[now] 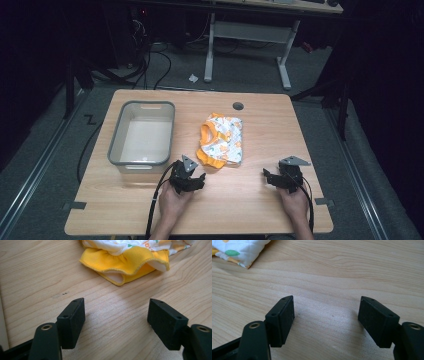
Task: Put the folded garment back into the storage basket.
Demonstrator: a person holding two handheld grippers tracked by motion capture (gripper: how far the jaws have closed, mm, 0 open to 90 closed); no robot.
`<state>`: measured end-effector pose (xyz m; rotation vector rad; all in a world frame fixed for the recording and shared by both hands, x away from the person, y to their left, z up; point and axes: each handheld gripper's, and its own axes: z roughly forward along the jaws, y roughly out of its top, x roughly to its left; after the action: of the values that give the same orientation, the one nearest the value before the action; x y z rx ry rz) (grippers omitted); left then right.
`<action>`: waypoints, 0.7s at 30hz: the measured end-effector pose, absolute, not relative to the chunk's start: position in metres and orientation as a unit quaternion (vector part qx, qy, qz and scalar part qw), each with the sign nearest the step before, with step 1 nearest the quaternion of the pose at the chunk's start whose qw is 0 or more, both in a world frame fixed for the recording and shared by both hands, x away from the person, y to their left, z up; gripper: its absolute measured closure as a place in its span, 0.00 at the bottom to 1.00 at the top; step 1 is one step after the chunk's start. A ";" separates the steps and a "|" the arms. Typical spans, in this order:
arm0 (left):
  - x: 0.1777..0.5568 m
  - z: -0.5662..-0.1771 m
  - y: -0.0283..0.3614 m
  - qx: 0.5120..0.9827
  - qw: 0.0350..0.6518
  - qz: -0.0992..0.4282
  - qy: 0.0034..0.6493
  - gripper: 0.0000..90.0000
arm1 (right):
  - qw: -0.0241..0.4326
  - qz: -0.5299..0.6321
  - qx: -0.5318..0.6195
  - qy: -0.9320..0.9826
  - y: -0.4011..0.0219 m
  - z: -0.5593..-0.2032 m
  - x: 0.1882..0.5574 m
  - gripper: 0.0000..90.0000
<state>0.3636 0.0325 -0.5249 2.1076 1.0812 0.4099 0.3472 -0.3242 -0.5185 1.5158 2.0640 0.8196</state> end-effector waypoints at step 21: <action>0.363 -0.525 0.032 0.821 0.360 0.155 0.415 0.30 | 0.223 0.299 0.546 0.751 -0.324 -0.518 0.347 0.33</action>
<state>0.3628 0.0315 -0.5249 2.1158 1.0700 0.3983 0.3466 -0.3241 -0.5184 1.5076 2.0726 0.8244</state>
